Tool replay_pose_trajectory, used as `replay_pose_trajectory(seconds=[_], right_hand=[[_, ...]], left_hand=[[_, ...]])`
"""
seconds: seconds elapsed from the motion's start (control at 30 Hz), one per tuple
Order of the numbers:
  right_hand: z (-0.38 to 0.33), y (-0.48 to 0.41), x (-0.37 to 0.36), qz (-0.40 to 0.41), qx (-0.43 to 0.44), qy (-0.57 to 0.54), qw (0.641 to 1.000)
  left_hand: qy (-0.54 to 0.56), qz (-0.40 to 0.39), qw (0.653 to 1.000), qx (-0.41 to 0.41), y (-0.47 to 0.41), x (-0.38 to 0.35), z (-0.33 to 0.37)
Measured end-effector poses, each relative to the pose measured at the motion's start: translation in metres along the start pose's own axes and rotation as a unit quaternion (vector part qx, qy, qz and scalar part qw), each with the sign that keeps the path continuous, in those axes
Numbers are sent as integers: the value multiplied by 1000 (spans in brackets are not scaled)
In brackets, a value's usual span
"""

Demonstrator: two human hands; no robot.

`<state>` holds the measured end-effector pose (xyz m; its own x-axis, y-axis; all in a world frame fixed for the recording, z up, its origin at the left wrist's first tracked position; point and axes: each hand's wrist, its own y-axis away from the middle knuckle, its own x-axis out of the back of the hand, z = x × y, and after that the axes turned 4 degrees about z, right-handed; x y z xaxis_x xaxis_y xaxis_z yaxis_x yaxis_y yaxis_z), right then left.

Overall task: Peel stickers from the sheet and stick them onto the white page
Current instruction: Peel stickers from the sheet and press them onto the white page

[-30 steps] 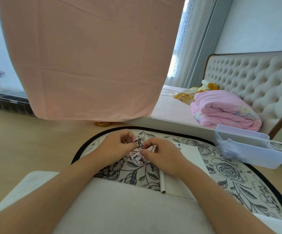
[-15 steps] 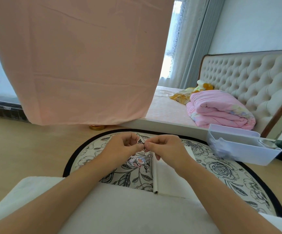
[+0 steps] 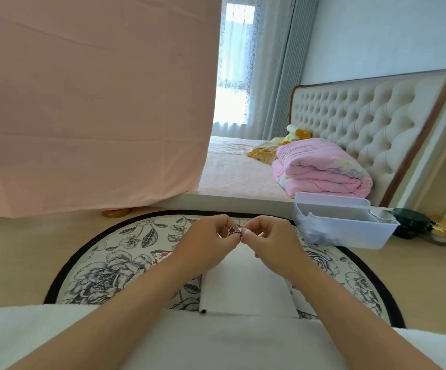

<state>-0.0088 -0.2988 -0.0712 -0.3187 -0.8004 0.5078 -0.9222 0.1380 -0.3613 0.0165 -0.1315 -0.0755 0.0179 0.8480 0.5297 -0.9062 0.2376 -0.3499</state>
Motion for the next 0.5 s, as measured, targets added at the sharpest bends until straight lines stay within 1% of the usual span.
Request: replay_pose_trajectory(seconds=[0.1, 0.27, 0.4, 0.5], right_hand=[[8, 0, -3, 0, 42, 52, 998], [10, 3, -6, 11, 115, 146, 982], [9, 6, -10, 70, 196, 200, 957], [8, 8, -12, 118, 235, 225, 938]], left_hand=[[-38, 18, 999, -17, 4, -7, -7], [-18, 34, 999, -29, 10, -7, -18], [10, 47, 999, -23, 12, -7, -21], [32, 51, 998, -18, 12, -8, -20]])
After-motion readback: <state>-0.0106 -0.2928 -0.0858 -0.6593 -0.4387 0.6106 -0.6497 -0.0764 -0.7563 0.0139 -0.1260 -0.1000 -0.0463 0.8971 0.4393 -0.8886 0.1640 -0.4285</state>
